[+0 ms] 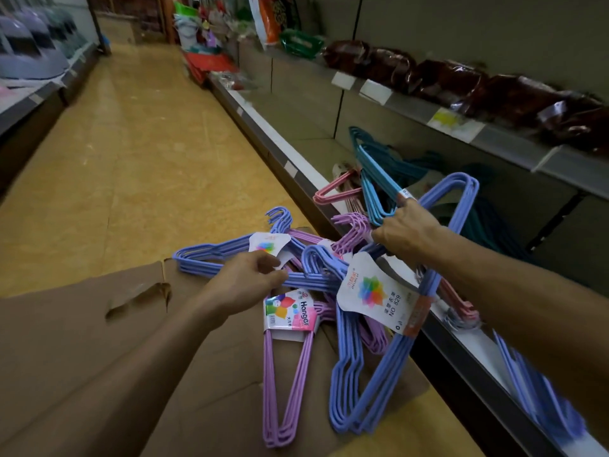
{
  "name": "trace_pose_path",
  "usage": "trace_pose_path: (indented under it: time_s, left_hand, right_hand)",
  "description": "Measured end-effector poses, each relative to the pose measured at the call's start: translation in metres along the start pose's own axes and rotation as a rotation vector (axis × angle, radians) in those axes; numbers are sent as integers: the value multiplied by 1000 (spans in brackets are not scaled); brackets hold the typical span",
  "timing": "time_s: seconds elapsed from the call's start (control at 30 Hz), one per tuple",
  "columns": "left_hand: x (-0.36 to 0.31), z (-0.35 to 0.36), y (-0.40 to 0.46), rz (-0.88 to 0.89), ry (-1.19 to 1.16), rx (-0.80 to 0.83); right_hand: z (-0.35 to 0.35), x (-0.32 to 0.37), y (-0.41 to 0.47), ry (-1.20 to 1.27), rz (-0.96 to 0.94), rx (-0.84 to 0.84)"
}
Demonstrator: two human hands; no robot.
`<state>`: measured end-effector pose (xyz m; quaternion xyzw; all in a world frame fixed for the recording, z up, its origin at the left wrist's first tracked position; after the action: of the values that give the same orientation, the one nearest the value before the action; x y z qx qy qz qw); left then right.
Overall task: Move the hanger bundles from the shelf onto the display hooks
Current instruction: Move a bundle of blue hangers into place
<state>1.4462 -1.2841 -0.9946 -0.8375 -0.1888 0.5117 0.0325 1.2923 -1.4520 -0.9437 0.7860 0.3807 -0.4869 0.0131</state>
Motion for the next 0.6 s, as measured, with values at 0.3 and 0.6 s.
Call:
trace_pose_path:
  time_s: [0.3,0.6]
  left_hand:
    - [-12,6,2,24,-32,5]
    - [-21,13,15,89,-51,-5]
  right_hand:
    - [-3,-13,-8,7,147,45]
    - [-43,9,21,-68,121,-7]
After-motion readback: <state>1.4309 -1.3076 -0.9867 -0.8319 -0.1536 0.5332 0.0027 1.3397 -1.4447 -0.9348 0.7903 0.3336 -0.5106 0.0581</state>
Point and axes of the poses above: each hand's wrist, its own y-axis towards the middle knuckle, its own z-axis out of the palm, x = y × z, the point moved 10 cm from there along y, towards the middle knuckle, and after that the axes turned 10 degrees about x, right-handed, at the moved point
